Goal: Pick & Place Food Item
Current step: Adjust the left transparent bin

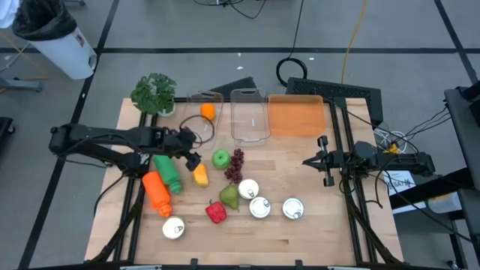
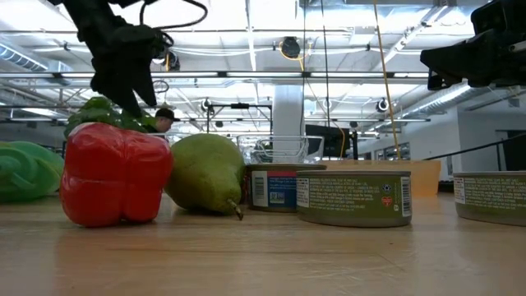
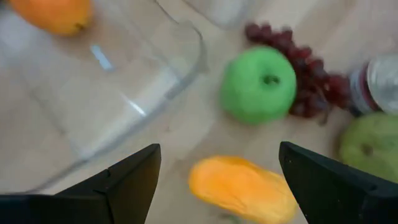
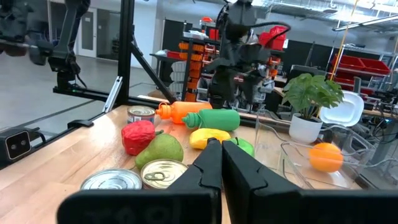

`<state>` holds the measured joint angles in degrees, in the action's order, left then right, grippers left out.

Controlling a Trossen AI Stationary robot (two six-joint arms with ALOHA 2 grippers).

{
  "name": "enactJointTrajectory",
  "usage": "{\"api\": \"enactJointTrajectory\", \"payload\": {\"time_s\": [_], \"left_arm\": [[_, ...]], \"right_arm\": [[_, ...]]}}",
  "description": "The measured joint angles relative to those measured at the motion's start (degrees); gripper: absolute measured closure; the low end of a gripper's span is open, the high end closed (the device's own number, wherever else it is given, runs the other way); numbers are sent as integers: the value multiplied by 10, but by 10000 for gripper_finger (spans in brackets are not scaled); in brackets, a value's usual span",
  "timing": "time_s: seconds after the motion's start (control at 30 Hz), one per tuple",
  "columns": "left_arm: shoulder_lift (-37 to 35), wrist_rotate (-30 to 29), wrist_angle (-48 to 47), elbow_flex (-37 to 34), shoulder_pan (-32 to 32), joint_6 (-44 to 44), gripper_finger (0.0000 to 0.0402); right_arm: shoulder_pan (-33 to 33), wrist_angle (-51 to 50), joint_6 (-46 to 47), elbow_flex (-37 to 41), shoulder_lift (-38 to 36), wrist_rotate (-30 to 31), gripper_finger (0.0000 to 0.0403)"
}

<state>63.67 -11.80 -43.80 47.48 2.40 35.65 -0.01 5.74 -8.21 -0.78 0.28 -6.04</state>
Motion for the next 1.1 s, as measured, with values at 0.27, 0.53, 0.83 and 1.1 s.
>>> {"api": "enactJointTrajectory", "payload": {"time_s": [0.27,0.53,0.83,1.1], "left_arm": [[96,-15,20,0,-17,-2,64],[159,-37,81,0,3,-36,64],[166,-37,143,0,18,-78,64],[166,-48,194,0,37,-108,64]], "right_arm": [[0,0,0,0,0,0,403],[0,0,0,0,0,0,403],[0,0,0,0,0,0,403],[0,0,0,0,0,0,403]]}}
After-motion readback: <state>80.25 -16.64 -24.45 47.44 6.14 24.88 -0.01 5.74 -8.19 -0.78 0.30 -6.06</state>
